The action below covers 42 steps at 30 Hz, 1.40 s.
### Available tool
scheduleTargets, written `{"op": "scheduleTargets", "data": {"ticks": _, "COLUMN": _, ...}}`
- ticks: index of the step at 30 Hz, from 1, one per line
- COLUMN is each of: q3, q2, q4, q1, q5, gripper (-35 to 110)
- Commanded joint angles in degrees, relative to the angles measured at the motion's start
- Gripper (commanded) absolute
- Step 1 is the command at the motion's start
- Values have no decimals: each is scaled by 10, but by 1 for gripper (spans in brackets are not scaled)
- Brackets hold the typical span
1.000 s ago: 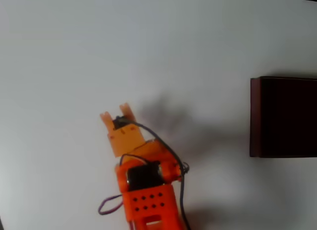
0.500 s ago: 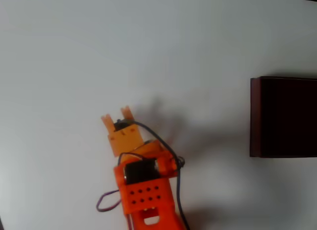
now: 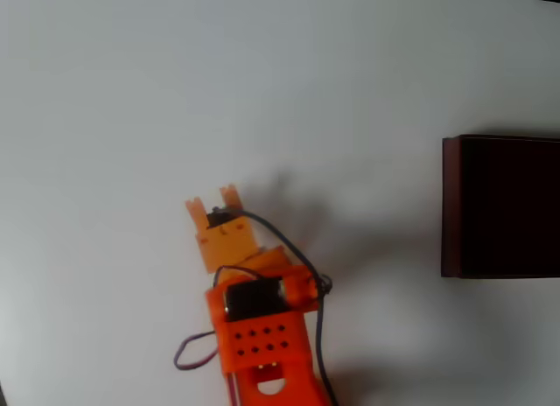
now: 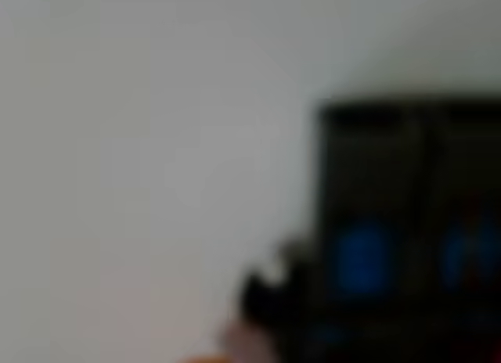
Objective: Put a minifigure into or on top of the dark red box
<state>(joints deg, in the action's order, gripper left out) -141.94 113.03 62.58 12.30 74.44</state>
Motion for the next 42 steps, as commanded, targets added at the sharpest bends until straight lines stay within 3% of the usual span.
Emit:
{"op": "scheduleTargets", "data": {"ticks": 1, "q3": 3, "q2": 7, "q4": 1, "q1": -3, "q5": 10, "gripper": 12}}
{"op": "scheduleTargets", "data": {"ticks": 24, "q3": 14, "q2": 8, "q4": 4, "q1": 2, "q5": 8, "gripper": 0}}
{"op": "scheduleTargets", "data": {"ticks": 34, "q3": 257, "q2": 17, "q4": 203, "q1": -35, "q5": -79, "gripper": 0}}
{"op": "scheduleTargets", "data": {"ticks": 42, "q3": 318, "q2": 105, "q4": 268, "q1": -192, "q5": -193, "gripper": 0}}
